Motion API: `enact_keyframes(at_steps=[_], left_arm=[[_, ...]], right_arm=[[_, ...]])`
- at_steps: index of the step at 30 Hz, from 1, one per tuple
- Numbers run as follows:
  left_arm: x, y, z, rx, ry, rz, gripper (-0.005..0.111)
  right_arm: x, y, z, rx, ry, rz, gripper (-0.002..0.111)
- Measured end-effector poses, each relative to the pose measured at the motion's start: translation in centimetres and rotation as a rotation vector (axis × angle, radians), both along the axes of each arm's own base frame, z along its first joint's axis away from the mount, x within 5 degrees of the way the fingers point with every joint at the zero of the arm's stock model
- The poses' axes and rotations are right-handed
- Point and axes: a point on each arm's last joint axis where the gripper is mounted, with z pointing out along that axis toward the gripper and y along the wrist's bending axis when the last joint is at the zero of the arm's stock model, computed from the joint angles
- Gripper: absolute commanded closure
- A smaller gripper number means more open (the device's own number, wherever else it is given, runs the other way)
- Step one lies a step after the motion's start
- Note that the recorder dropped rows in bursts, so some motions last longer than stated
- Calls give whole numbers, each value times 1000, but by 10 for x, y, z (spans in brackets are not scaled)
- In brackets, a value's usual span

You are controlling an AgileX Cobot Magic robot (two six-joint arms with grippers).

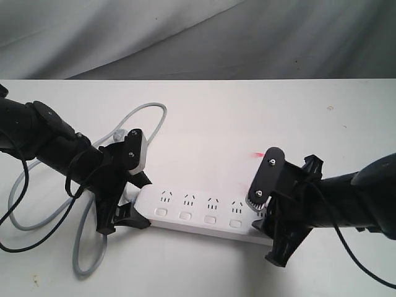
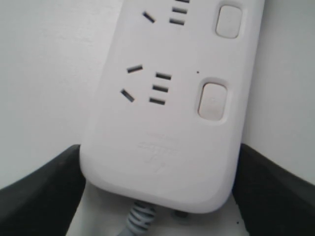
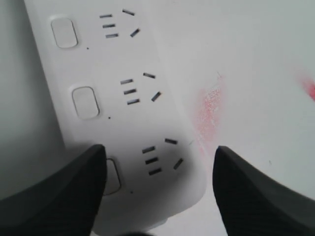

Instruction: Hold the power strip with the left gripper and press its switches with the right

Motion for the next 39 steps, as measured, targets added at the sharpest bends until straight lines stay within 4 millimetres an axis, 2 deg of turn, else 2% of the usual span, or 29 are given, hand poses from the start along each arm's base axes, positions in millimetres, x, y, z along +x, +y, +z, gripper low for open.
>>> enact_keyframes(at_steps=[8, 19, 21, 27, 31, 39], left_arm=[[0, 0, 0, 0, 0, 0, 41], [0, 0, 0, 0, 0, 0, 41], [0, 0, 0, 0, 0, 0, 41], [0, 0, 0, 0, 0, 0, 41], [0, 0, 0, 0, 0, 0, 41], [0, 0, 0, 0, 0, 0, 41]], right_arm=[[-4, -5, 35, 42, -130, -2, 49], [-5, -6, 44, 92, -137, -63, 51], [-8, -8, 48, 121, -138, -93, 61], [-32, -21, 69, 203, -194, -135, 108], [-53, -35, 77, 240, -248, -167, 108], [-83, -54, 78, 281, -305, -197, 108]])
